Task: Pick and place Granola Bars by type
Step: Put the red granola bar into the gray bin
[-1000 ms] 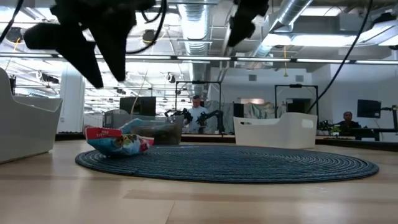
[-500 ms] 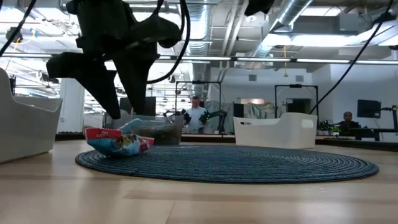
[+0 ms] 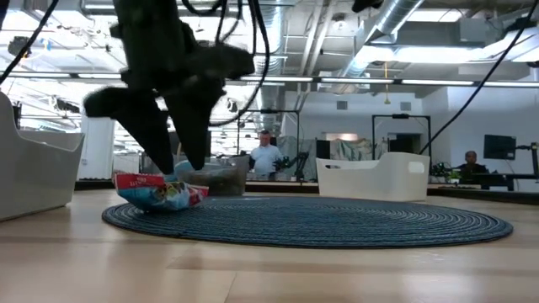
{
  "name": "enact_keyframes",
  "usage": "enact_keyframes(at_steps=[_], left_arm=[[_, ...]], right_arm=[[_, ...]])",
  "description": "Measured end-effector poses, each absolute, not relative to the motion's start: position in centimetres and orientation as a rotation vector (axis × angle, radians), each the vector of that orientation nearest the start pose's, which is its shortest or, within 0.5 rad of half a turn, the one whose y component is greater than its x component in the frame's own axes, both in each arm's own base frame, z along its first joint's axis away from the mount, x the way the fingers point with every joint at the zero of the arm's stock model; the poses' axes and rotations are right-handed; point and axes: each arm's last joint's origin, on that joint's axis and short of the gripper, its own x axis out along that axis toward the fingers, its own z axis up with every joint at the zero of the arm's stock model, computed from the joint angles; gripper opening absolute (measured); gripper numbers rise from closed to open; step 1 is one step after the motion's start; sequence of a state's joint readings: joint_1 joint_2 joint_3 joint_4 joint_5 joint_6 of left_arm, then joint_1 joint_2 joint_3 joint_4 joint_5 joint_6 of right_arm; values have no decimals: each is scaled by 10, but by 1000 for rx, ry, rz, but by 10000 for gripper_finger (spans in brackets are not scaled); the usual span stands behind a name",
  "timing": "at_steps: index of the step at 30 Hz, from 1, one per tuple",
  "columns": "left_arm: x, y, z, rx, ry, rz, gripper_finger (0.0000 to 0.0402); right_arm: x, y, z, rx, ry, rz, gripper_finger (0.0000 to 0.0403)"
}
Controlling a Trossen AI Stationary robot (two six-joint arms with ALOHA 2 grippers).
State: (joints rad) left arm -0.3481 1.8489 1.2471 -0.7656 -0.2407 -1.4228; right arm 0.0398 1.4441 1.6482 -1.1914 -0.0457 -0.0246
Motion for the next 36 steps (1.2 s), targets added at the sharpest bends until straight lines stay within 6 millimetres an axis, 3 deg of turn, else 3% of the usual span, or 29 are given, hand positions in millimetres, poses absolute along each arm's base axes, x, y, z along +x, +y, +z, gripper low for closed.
enact_keyframes(at_steps=[7,18,36], left_arm=[[336,-111,156,-814,1175,772,187],[335,-109,154,-803,1193,773,182],[336,-110,154,-775,1204,735,71]], right_arm=[[262,13,398,-6,969,88,182],[261,13,398,-6,970,87,177],[261,12,398,-21,972,61,177]])
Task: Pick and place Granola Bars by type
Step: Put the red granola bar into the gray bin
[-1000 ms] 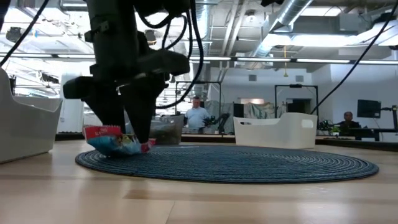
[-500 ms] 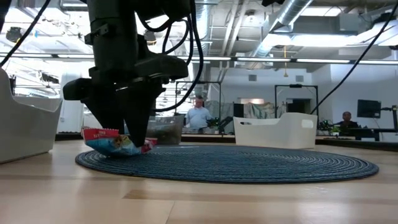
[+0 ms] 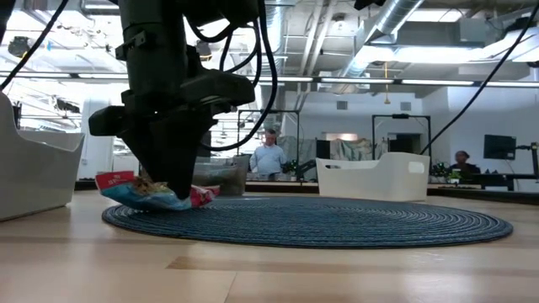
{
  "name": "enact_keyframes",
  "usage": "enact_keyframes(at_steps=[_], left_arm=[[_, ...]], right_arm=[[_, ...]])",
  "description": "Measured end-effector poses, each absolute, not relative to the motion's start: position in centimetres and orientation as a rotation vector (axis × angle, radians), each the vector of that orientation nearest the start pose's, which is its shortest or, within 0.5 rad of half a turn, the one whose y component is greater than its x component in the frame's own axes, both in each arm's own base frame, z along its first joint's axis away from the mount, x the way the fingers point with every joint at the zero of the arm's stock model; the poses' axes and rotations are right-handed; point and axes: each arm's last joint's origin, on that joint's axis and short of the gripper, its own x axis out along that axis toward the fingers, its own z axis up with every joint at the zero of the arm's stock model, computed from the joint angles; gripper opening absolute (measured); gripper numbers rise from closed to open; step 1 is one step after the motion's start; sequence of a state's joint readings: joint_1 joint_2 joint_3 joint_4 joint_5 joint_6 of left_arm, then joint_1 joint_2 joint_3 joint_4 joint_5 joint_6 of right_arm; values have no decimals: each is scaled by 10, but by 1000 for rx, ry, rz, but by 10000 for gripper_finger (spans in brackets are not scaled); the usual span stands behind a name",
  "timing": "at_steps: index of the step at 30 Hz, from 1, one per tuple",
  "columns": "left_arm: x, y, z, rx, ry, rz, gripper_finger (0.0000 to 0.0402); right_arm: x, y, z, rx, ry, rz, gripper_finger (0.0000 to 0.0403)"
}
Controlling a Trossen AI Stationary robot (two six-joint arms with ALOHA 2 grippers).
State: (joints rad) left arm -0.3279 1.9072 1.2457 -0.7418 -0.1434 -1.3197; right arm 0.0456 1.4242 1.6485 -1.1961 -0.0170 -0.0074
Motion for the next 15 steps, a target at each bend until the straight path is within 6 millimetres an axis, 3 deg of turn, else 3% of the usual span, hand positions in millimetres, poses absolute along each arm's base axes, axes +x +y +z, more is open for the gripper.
enact_keyframes(at_steps=[10,15], left_arm=[[336,-110,158,-774,1204,708,17],[335,-109,172,-791,1150,685,6]], right_arm=[[262,12,398,-22,968,62,177],[263,12,399,-45,951,74,177]])
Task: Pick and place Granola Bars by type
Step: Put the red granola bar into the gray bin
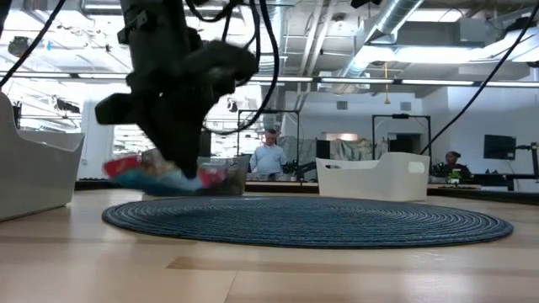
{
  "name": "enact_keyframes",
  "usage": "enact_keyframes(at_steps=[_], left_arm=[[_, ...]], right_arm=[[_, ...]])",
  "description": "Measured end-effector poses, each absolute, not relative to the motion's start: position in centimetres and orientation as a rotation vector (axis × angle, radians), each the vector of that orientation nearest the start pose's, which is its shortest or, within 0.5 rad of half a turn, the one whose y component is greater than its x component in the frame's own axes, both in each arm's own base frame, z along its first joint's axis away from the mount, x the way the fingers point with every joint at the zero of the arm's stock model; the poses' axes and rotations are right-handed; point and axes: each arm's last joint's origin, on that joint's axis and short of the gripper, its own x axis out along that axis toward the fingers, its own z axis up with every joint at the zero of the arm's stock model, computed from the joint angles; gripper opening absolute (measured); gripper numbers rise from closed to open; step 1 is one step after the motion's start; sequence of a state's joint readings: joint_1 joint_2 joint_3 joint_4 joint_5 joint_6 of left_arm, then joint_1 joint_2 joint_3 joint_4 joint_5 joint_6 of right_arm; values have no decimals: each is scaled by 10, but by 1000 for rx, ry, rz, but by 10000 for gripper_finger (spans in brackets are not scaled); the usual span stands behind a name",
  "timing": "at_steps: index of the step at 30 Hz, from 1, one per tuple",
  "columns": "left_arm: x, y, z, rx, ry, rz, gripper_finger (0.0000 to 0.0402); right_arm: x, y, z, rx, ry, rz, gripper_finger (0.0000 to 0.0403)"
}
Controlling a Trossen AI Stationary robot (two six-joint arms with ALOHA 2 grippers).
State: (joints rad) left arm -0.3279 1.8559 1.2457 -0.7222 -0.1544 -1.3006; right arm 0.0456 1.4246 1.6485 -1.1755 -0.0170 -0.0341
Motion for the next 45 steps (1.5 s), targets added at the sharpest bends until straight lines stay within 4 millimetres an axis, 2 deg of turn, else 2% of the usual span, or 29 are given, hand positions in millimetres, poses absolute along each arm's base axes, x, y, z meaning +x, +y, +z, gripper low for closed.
enact_keyframes(at_steps=[4,9,15,19,27,31,34,39,45], left_arm=[[331,-107,191,-804,1078,671,5],[319,-104,226,-859,973,649,5],[286,-106,270,-949,852,674,4],[261,-117,285,-1020,846,695,4],[216,-159,281,-1101,956,807,4],[193,-172,279,-1112,978,911,4],[178,-176,277,-1077,1063,967,4],[173,-172,277,-1012,1071,1012,8],[171,-167,277,-953,1082,1047,54]], right_arm=[[264,13,400,-49,938,76,177],[264,13,400,-62,938,83,177],[264,13,399,-62,940,83,177],[264,13,399,-62,940,85,177],[264,13,399,-87,940,99,177],[264,13,399,-106,939,109,177],[264,12,399,-116,936,113,177],[267,12,401,-117,903,112,177],[267,12,402,-116,890,111,177]])
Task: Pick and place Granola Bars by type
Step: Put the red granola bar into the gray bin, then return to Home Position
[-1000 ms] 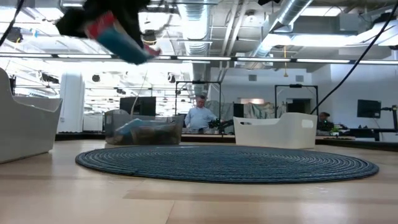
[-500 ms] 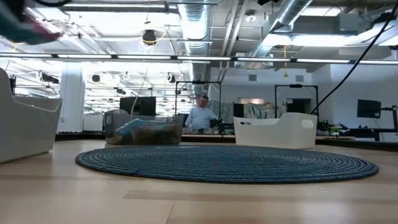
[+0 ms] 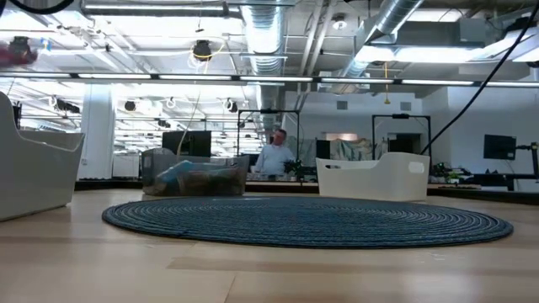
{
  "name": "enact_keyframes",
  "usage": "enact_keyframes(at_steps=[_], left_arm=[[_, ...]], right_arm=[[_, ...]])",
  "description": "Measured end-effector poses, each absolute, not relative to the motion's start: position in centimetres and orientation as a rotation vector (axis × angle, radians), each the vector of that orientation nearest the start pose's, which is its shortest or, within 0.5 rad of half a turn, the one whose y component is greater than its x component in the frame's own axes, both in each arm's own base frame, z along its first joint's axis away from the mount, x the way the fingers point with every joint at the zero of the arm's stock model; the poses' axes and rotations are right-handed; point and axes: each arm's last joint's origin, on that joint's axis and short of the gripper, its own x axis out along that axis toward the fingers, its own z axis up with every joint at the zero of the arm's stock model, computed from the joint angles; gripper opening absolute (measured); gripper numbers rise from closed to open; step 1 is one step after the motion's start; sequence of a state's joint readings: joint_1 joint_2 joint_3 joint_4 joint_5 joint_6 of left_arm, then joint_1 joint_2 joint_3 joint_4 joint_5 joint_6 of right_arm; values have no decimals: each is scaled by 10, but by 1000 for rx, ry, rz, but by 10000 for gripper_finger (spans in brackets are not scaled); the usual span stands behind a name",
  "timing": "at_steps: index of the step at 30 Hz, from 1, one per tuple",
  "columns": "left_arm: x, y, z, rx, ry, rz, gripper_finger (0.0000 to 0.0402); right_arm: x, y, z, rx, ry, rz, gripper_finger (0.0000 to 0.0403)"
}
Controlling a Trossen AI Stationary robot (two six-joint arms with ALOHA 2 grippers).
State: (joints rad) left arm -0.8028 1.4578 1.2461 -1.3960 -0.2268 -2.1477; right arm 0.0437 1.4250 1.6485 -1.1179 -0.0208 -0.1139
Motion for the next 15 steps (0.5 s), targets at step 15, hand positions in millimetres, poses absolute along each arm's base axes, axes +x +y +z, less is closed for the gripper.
enact_keyframes(at_steps=[15], left_arm=[[179,-165,302,-760,847,874,196]], right_arm=[[260,19,408,-129,859,145,177]])
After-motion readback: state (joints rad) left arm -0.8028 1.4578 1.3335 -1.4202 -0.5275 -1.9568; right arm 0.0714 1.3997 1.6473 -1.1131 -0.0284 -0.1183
